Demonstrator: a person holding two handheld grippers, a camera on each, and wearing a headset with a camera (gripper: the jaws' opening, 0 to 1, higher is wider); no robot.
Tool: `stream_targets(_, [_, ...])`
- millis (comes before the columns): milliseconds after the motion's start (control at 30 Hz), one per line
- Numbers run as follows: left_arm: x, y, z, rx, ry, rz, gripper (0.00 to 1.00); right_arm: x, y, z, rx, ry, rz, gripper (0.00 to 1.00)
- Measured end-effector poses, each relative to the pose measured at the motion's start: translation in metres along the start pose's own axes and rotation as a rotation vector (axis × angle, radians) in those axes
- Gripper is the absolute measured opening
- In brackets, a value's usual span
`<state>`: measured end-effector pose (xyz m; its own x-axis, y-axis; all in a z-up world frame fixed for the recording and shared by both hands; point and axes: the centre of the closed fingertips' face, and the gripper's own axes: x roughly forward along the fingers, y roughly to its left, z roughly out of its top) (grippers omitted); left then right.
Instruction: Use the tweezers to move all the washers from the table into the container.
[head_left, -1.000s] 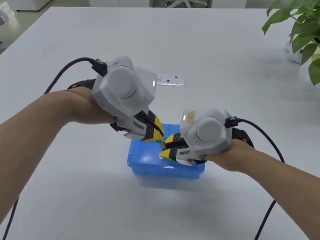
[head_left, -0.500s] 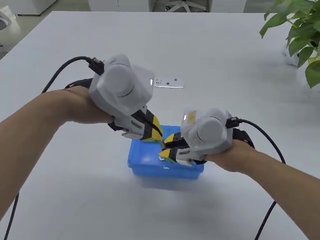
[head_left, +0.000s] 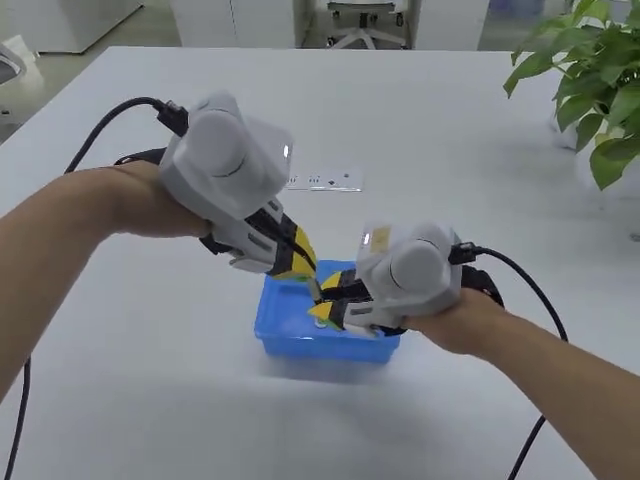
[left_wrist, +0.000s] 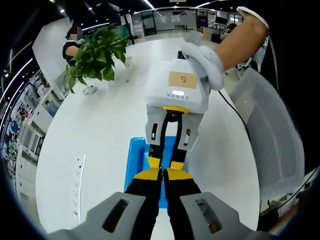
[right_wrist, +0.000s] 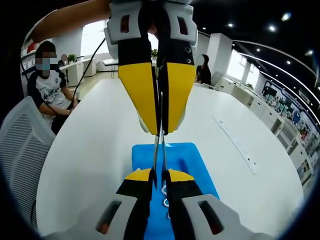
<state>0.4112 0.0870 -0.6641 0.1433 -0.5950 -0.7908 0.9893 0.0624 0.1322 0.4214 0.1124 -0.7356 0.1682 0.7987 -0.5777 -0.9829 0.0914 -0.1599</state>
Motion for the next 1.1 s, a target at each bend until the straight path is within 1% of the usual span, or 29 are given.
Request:
stream_targets(200, [-0.008,-0.006,0.006,-0.002,-0.012,-0.002,0.06,-0.009,0.004,0.006,0.009,-0.020,-0.012,0.12])
stream_targets(433, [-0.015,-0.013,0.010,0.006,-0.007,-0.005,0.06,-0.016,0.010,0.003,0.005,-0.013,-0.021,0.12])
stream_targets(533, [-0.016,-0.015,0.013,0.006,-0.013,-0.008,0.06,-0.017,0.011,0.004,0.010,-0.020,-0.023,0.12])
stream_targets(667, [-0.016,-0.017,0.012,0.012,-0.002,-0.009,0.06,-0.018,0.013,0.008,0.007,-0.028,-0.023,0.12])
stream_targets(867, [-0.017,-0.018,0.013,0.011,-0.001,-0.010,0.06,-0.021,0.013,0.012,-0.005,-0.048,-0.027,0.12])
stream_targets(1100, [-0.019,-0.019,0.014,0.009,-0.001,-0.006,0.05,-0.024,0.015,0.013,-0.009,-0.048,-0.029,0.09])
